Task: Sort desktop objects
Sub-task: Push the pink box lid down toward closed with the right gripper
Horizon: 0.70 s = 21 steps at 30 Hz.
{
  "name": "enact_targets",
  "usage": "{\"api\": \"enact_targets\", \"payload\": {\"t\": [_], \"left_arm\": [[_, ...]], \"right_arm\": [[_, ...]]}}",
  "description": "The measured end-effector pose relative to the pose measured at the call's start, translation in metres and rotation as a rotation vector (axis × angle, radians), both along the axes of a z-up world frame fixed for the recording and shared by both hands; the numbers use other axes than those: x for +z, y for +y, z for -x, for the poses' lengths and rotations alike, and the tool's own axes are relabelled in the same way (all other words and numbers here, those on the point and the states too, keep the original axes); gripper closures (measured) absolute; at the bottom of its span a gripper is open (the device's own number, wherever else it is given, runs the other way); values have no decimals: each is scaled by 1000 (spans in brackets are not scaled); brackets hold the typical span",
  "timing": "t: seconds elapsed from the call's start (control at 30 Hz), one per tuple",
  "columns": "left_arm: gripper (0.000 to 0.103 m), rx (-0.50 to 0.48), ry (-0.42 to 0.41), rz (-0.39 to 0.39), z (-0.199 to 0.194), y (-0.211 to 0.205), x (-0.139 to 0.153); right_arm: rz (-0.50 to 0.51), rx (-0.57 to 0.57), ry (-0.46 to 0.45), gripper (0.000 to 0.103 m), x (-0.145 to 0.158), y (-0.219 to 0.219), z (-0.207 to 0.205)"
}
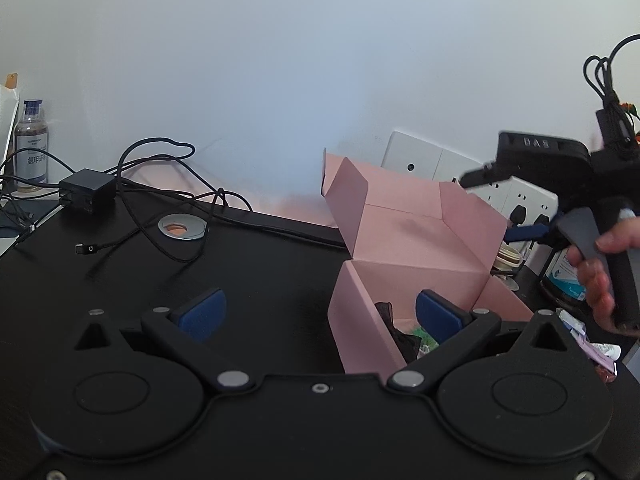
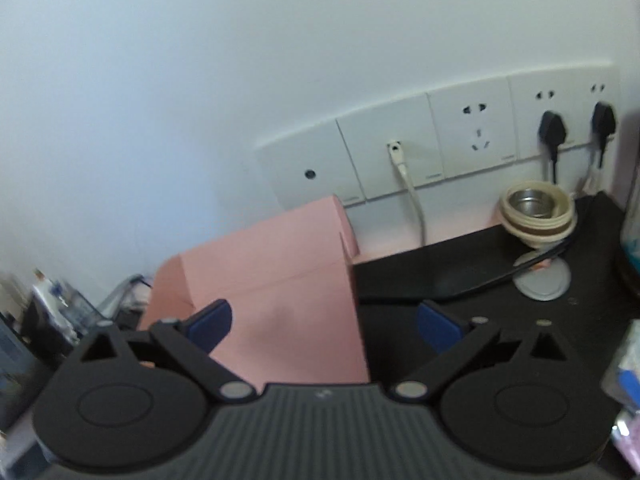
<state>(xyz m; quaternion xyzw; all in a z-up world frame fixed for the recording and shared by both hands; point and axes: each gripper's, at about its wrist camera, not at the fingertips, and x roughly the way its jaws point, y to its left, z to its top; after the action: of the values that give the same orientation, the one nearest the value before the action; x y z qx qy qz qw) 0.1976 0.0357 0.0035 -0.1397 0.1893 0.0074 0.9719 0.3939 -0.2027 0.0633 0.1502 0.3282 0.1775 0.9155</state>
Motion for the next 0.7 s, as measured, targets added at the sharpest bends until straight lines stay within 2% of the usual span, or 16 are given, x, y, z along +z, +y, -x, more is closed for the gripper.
{"api": "enact_targets", "payload": {"t": [0.13,0.33,0.47,0.7], "left_arm": [[0,-22,8,-16,-1,-5,-1],[0,-64,14,-68,-4,-17,-3],[0,-87,37,-32,-8,-14,-6],[0,-77,53,2,-10,-8,-7]], "right_arm": [[-120,37,42,4,-8,-6,-23],[-174,78,89,4,-23,-10,-47],[-223,105,110,4,-32,-16,-54],[-247,171,127,4,-37,-14,-59]]}}
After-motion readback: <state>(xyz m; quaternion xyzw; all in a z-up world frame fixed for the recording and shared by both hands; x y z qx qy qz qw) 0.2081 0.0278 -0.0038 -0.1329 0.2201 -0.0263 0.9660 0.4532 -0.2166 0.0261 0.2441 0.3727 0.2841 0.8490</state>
